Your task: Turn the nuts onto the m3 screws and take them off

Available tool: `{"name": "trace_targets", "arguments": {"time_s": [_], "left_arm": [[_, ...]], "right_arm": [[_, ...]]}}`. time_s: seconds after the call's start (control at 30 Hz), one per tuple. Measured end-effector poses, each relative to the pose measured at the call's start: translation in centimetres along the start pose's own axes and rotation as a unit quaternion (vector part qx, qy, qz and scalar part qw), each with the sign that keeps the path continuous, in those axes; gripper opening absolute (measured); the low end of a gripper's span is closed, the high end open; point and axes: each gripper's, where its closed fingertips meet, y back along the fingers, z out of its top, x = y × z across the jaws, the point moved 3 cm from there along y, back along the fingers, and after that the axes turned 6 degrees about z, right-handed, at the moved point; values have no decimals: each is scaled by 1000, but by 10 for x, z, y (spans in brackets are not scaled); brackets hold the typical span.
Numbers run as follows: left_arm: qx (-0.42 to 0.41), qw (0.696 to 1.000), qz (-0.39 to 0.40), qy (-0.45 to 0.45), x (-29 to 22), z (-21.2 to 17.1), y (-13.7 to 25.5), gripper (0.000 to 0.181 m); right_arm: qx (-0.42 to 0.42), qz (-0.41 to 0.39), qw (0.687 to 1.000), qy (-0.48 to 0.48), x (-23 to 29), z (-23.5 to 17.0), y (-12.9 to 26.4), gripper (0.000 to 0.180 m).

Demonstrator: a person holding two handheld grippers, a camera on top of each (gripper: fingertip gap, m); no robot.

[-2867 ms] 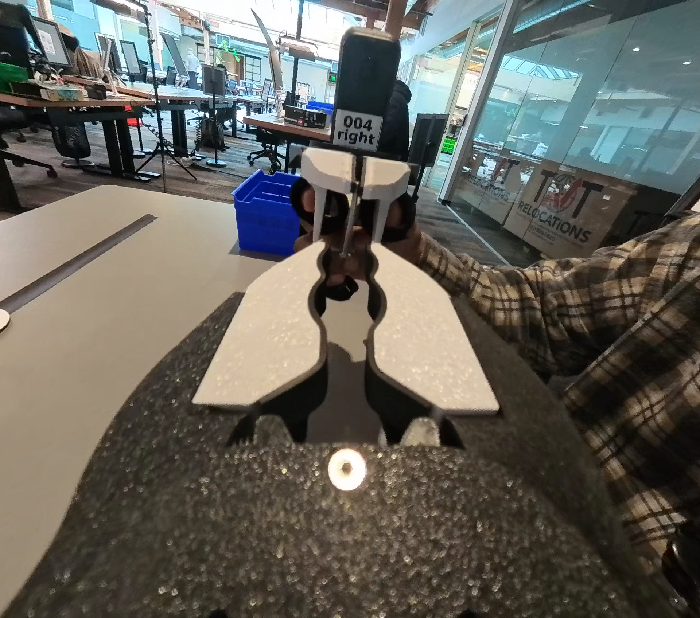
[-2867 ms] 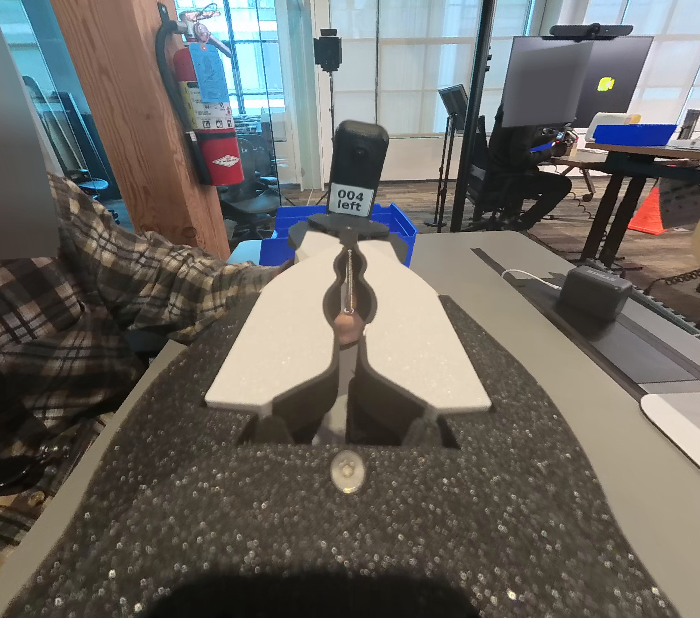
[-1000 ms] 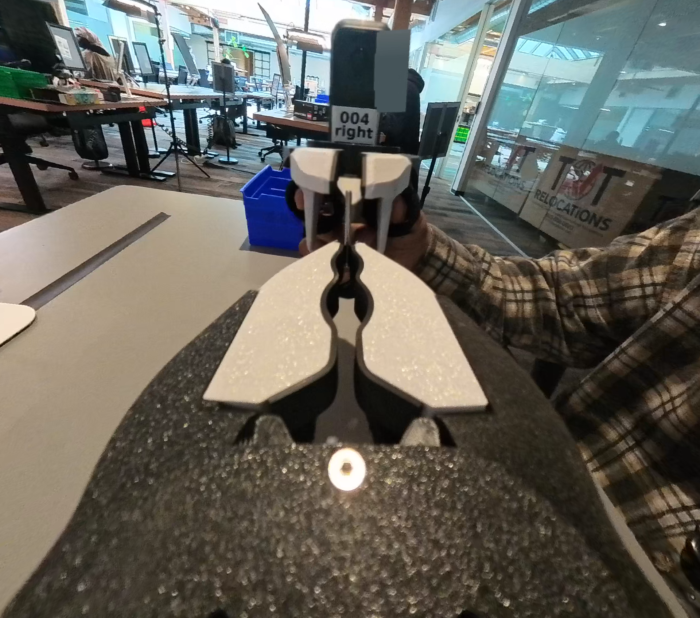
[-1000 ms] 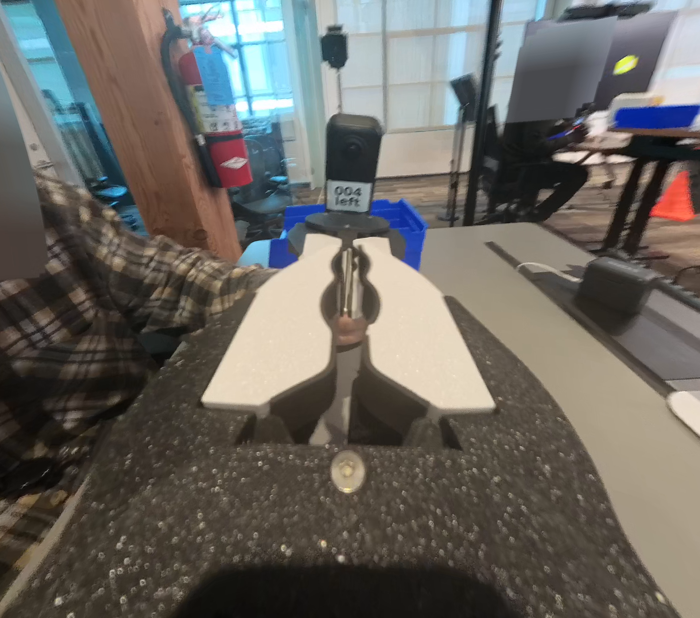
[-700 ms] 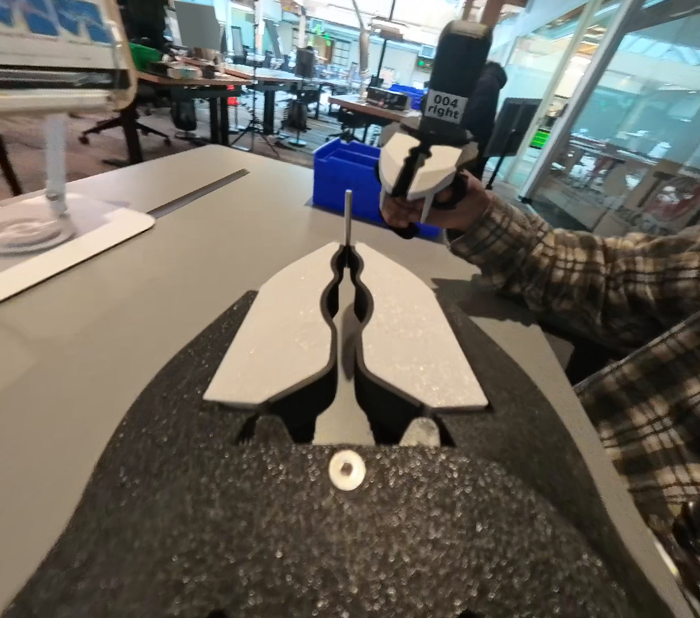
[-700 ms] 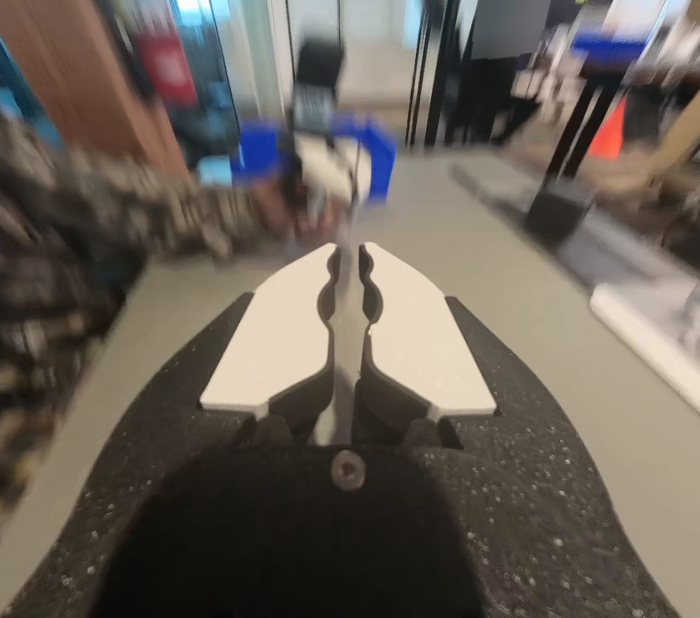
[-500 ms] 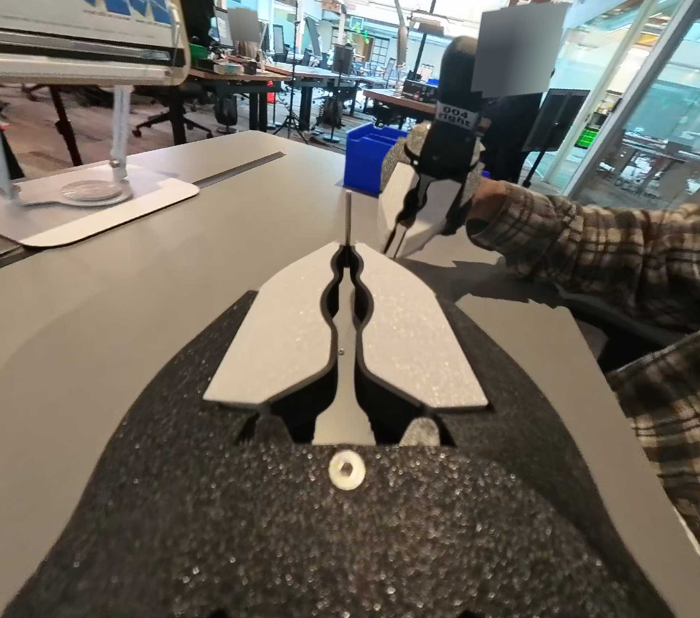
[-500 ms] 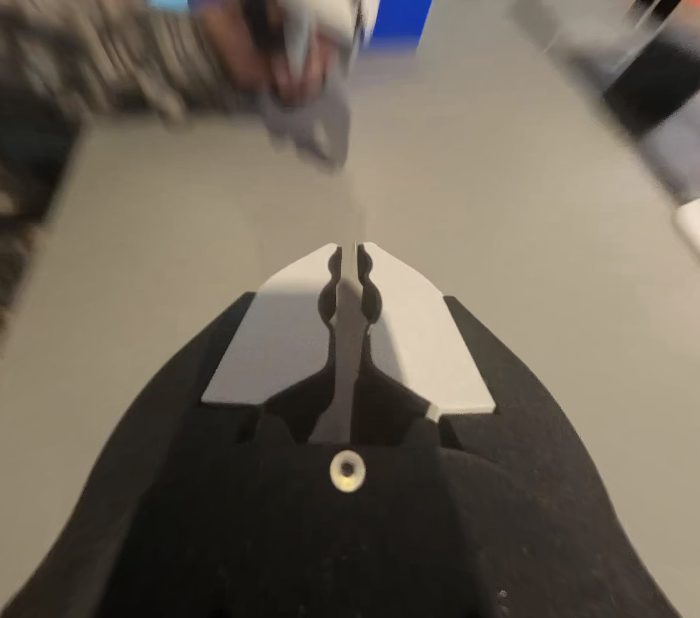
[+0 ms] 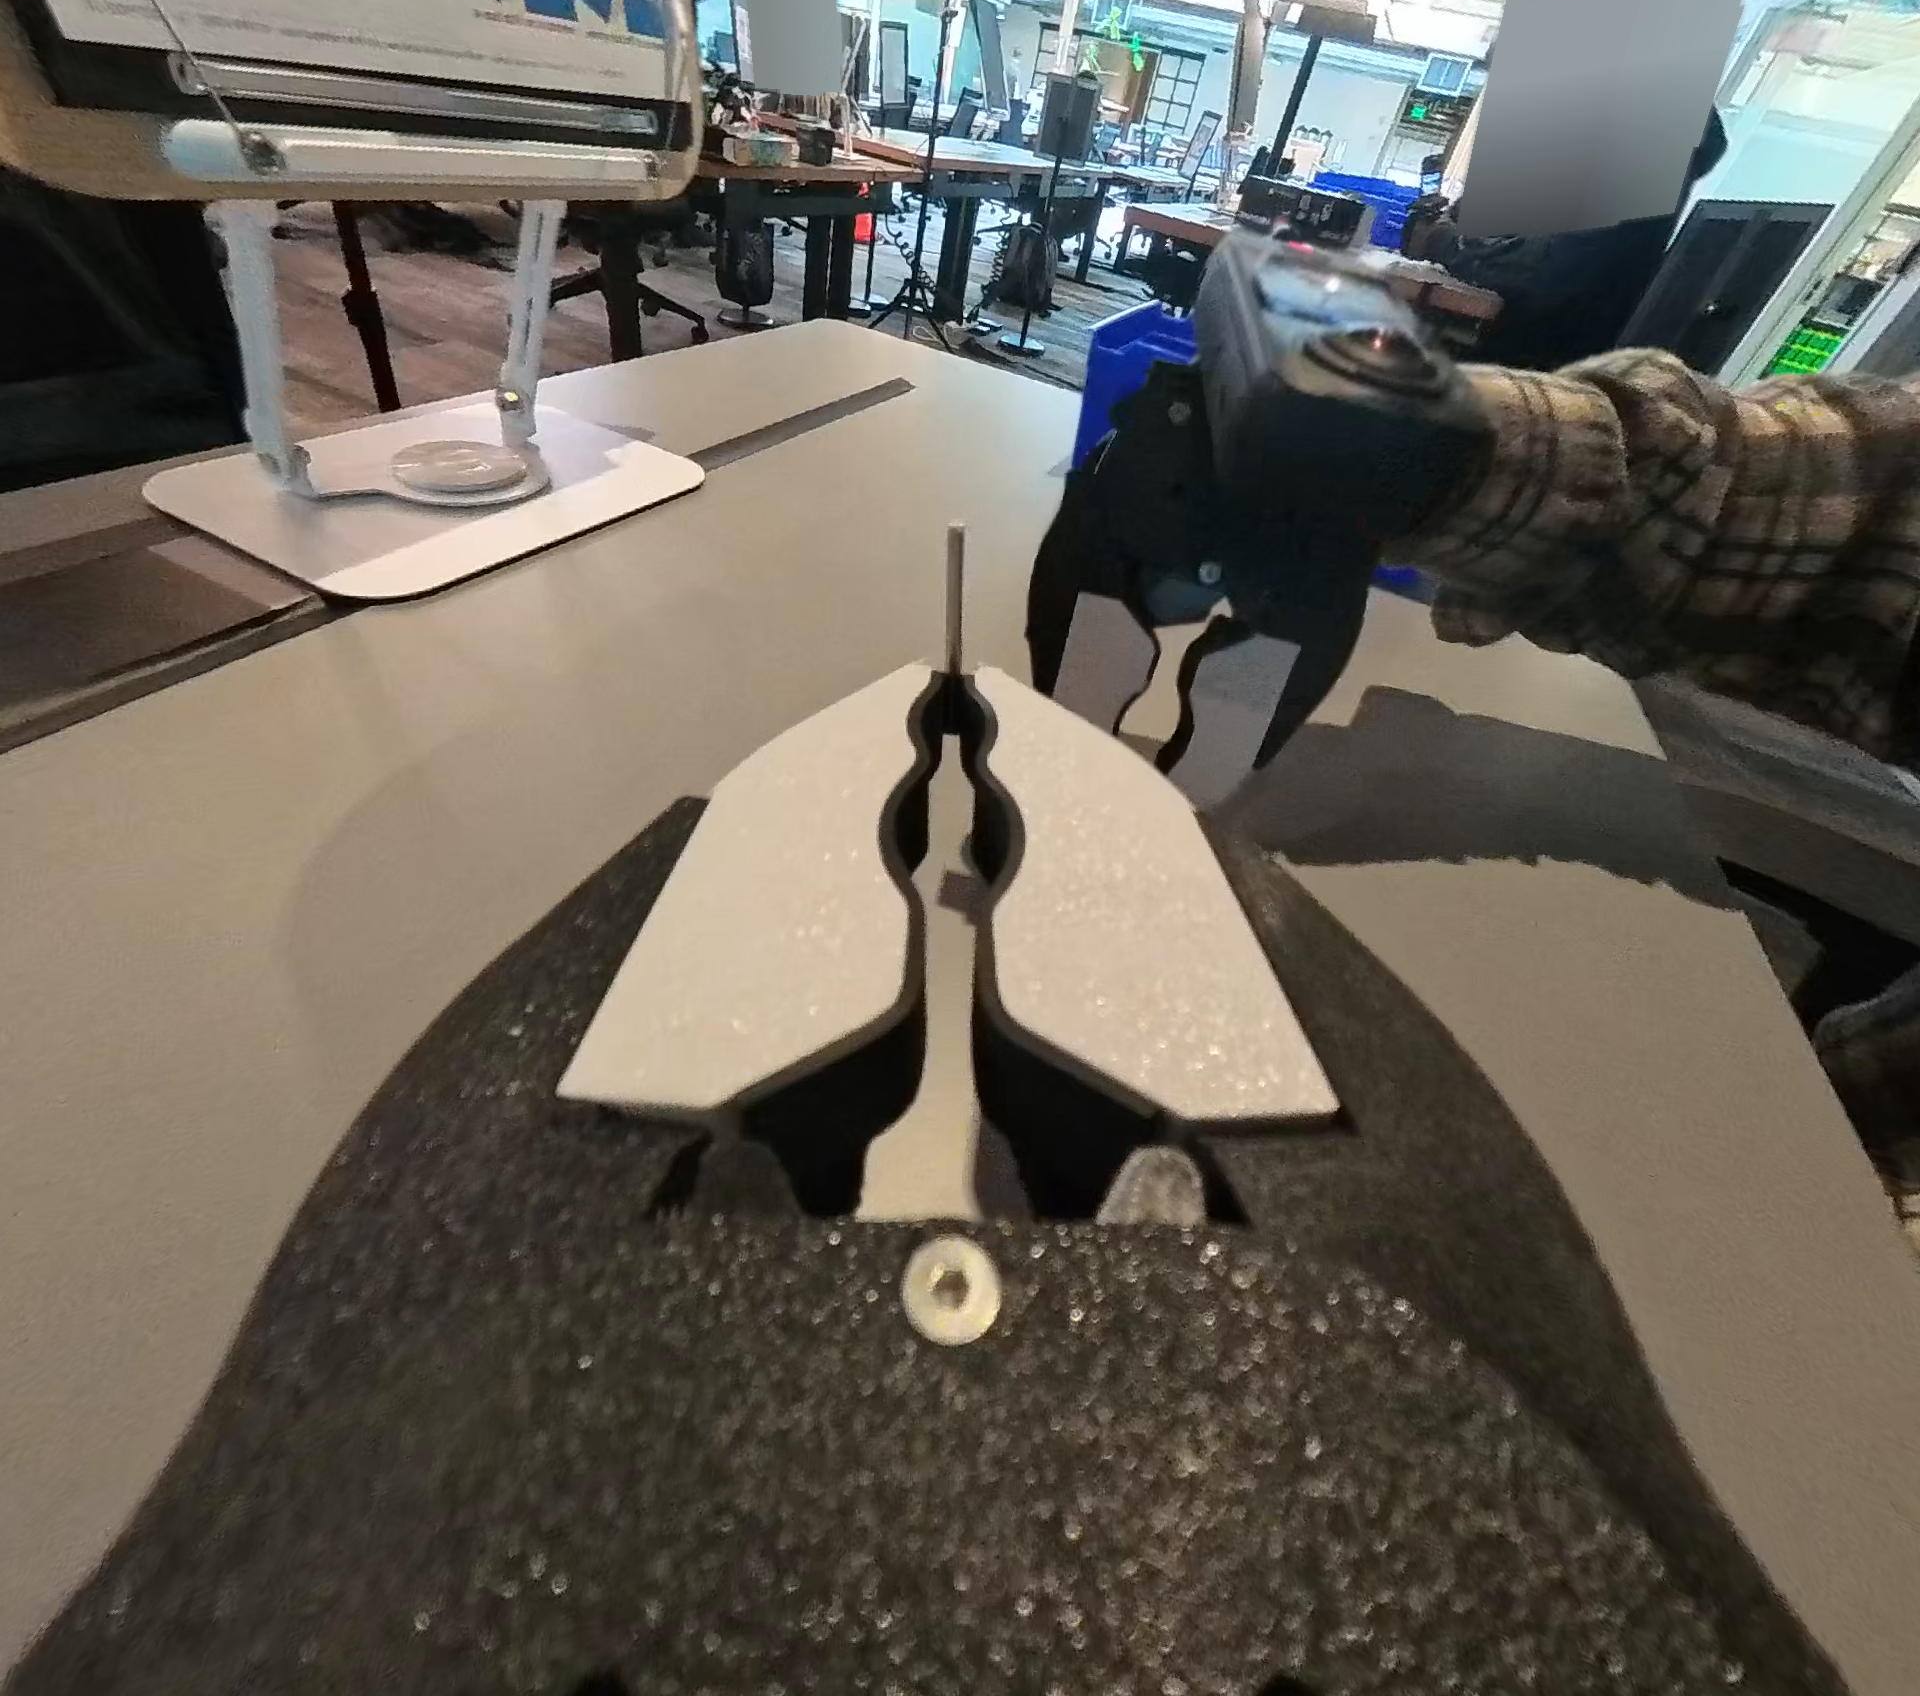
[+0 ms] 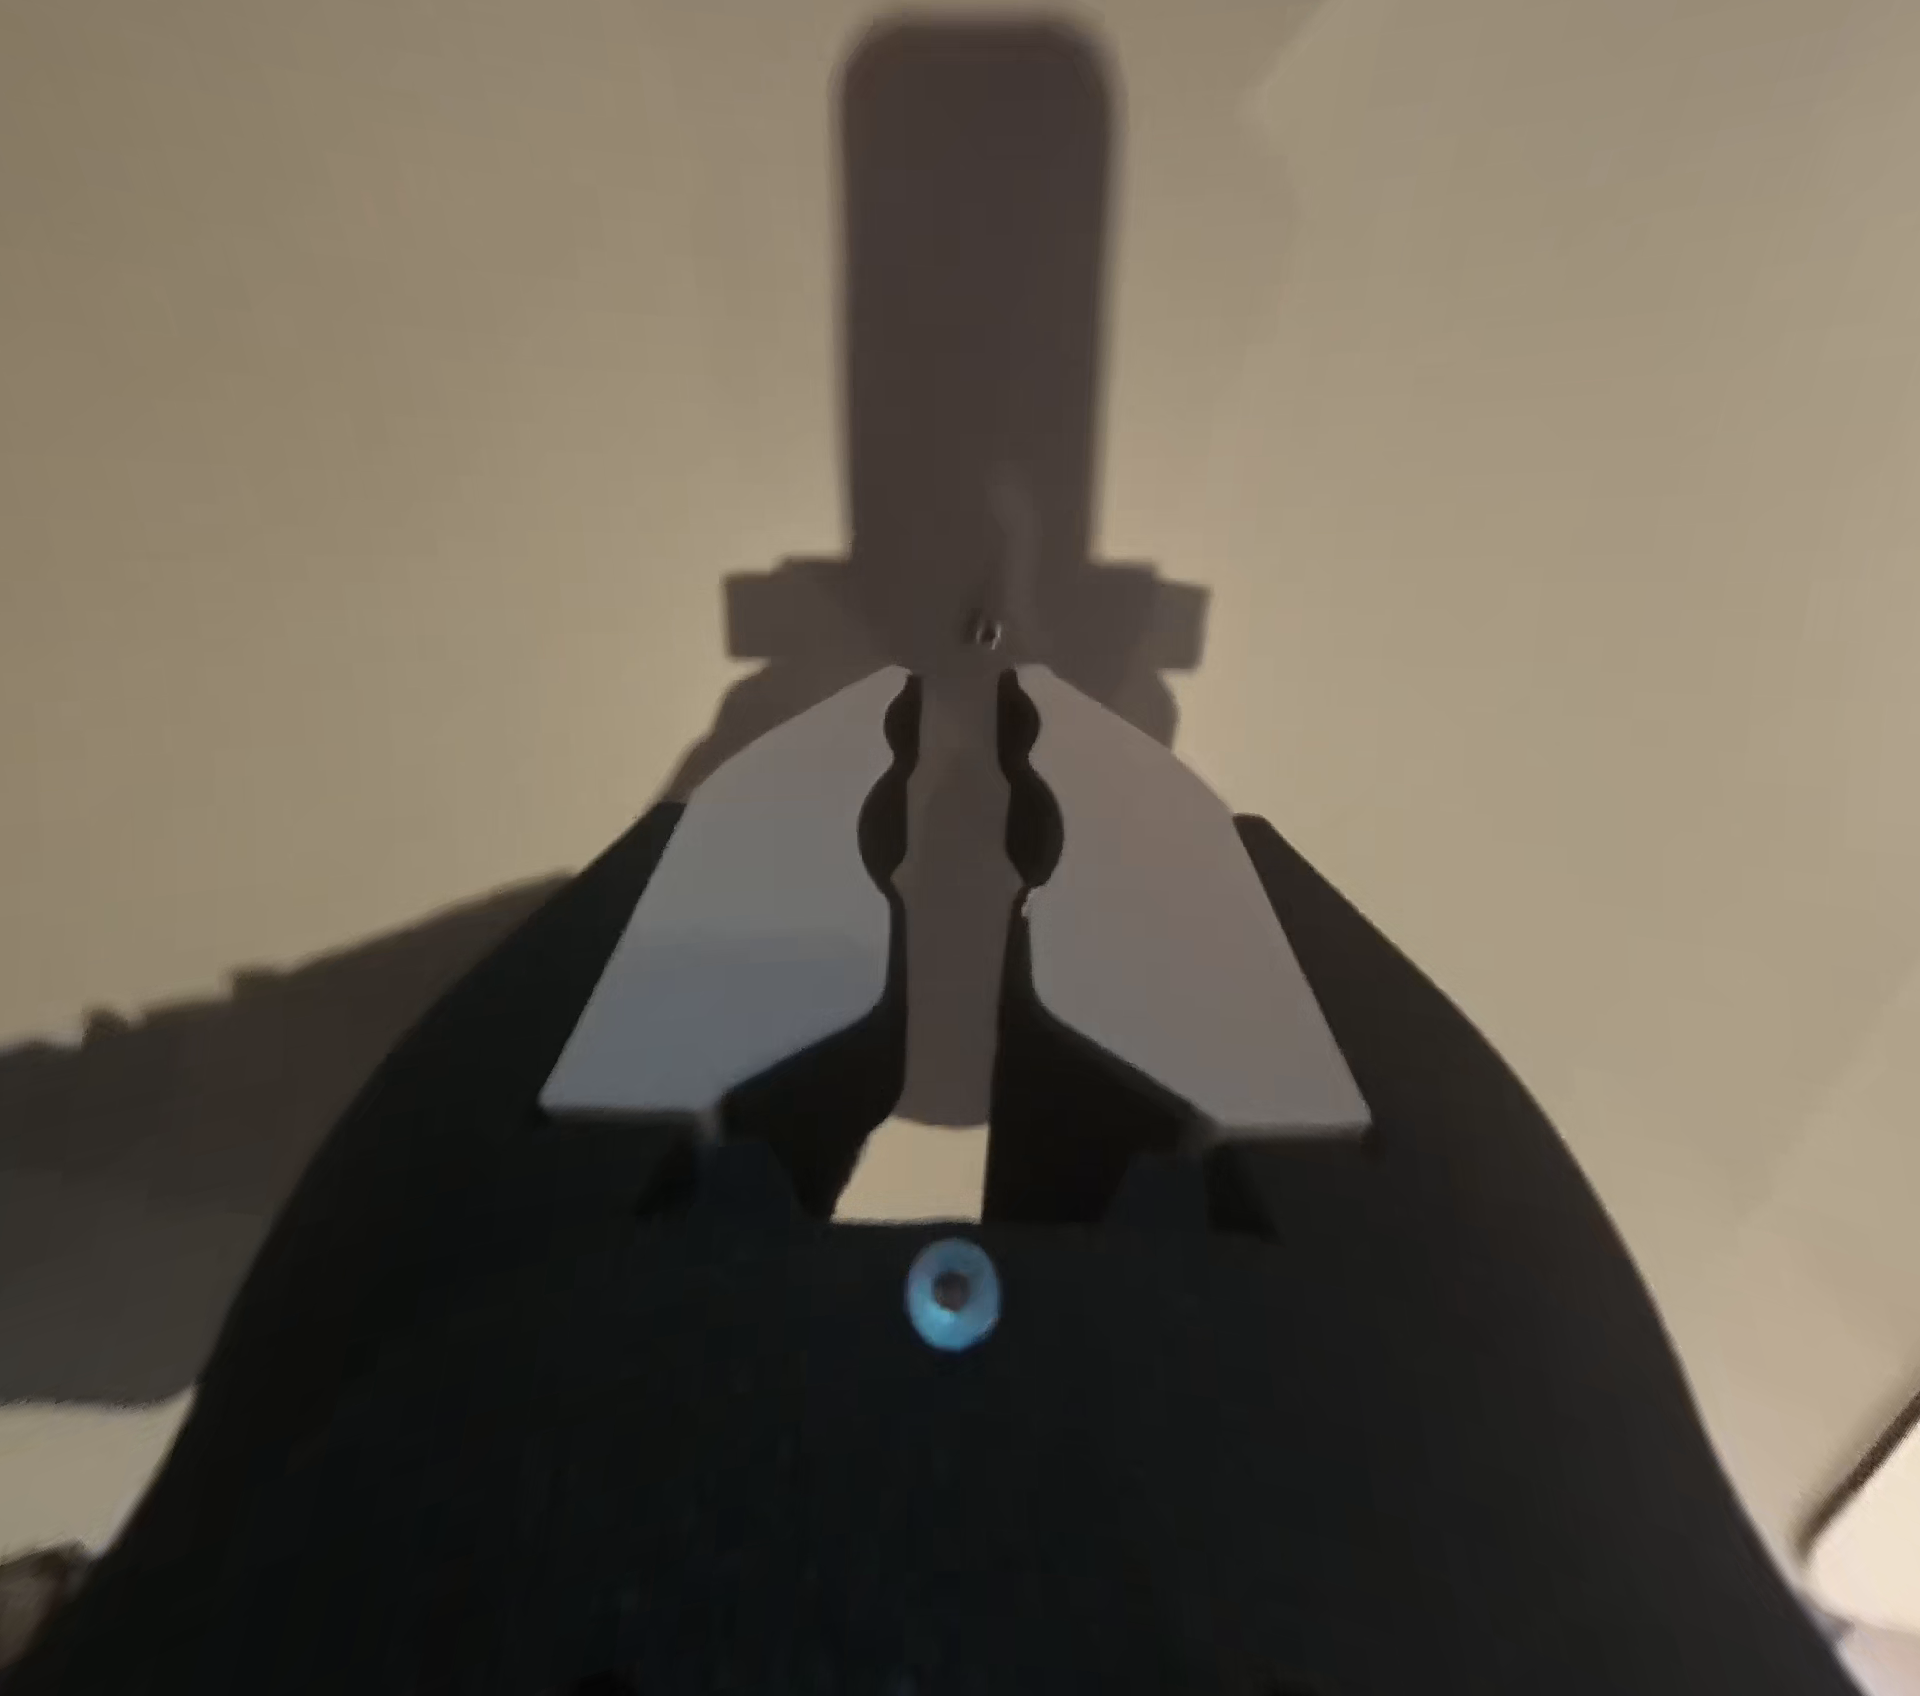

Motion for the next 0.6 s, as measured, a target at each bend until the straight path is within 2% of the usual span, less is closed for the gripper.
{"name": "trace_targets", "arguments": {"time_s": [0.37, 0.6], "left_arm": [[9, 1000, 6, 10, 6, -3, 1, 1], [7, 1000, 6, 10, 5, -1, 1, 1]], "right_arm": [[49, 20, 998, 13, -7, -1, -19, 11], [45, 25, 999, 9, -7, 1, -19, 11]]}}
